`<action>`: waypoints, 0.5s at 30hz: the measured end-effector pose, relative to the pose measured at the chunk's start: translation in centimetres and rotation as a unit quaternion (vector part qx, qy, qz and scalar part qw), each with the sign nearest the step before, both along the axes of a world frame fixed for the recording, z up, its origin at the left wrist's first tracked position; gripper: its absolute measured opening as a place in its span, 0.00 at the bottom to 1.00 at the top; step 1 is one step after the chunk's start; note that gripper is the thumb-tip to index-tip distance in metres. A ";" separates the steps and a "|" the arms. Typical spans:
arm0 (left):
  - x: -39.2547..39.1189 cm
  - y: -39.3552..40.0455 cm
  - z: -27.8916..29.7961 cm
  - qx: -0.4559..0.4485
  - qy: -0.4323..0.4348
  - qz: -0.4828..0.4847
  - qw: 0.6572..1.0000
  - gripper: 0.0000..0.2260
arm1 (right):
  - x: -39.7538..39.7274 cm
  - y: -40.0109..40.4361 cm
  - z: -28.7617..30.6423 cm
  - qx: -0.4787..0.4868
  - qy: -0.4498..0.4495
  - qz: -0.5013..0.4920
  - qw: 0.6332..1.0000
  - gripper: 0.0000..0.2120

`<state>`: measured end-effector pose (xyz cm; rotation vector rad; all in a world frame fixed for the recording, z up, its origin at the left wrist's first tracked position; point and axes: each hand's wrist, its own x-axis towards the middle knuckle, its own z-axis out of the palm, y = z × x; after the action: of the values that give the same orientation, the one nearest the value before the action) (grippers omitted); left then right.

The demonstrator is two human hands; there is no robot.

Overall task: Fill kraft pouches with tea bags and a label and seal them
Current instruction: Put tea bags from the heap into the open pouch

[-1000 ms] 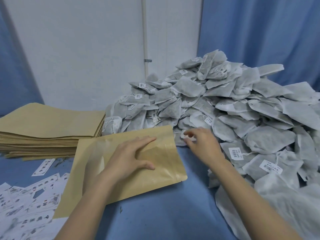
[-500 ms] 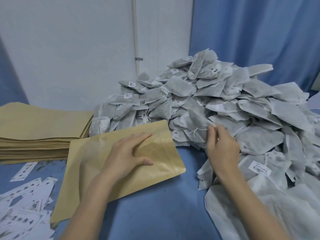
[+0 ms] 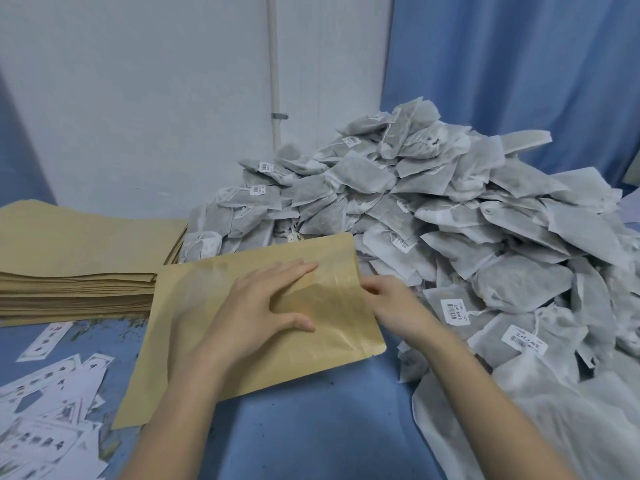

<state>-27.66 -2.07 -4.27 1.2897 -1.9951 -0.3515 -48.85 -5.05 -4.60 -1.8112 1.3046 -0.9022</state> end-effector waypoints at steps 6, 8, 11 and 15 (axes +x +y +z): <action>-0.1 -0.3 -0.3 0.003 -0.008 0.013 1.000 0.35 | -0.6 -1.0 0.7 0.056 0.064 0.168 0.982 0.12; -0.1 -0.4 -0.3 -0.001 -0.004 0.020 1.000 0.35 | -1.5 -2.6 -0.1 -0.059 0.003 -0.002 0.998 0.11; 0.1 -0.5 -0.4 -0.004 0.007 0.029 1.000 0.35 | -2.7 -5.1 -0.5 -0.208 0.146 -0.288 0.923 0.13; 0.3 -0.7 -0.6 -0.005 0.005 0.030 1.000 0.35 | -3.5 -7.7 -1.2 -0.207 0.403 -0.303 0.838 0.20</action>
<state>-27.38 -2.75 -4.84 1.3349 -1.9424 -0.3179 -52.36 -12.77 -5.76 -2.2749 2.4765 -0.7805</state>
